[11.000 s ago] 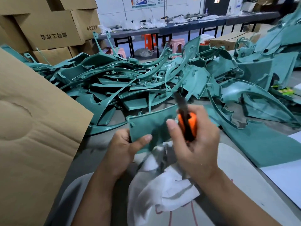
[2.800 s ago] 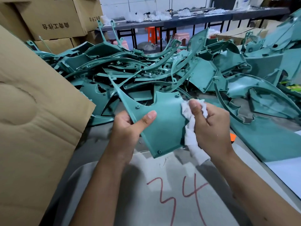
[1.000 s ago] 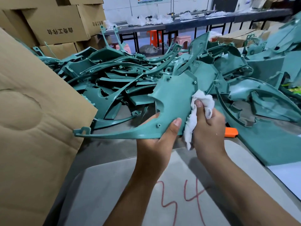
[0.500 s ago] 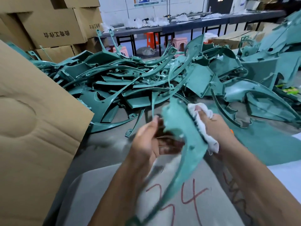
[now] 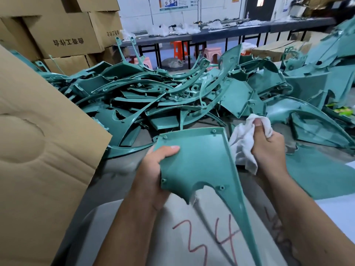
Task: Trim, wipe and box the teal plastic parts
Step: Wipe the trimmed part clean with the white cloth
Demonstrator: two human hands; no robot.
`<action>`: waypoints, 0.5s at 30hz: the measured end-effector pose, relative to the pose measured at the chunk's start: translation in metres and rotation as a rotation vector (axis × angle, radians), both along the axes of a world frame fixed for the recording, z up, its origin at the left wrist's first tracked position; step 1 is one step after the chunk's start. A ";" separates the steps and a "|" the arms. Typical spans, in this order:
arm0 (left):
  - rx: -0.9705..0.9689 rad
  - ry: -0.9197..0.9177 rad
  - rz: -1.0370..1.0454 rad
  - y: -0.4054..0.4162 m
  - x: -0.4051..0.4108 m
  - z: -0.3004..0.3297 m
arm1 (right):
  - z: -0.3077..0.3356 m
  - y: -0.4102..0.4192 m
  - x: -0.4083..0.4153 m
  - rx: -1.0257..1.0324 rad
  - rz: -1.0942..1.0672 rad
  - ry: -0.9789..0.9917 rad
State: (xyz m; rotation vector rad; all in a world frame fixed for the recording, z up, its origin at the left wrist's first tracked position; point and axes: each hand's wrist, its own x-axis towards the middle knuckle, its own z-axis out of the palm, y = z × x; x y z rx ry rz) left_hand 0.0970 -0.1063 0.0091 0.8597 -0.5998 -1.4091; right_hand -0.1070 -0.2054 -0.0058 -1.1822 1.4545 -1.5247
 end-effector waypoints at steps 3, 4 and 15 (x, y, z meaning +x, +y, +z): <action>0.089 -0.022 0.123 -0.002 0.005 0.000 | 0.003 0.014 0.007 0.153 0.241 -0.216; 0.121 -0.042 0.153 -0.002 0.005 0.000 | 0.002 0.020 0.012 0.169 0.366 -0.202; 0.034 -0.115 0.363 -0.006 -0.006 -0.004 | 0.009 0.040 0.032 -0.090 0.525 -0.068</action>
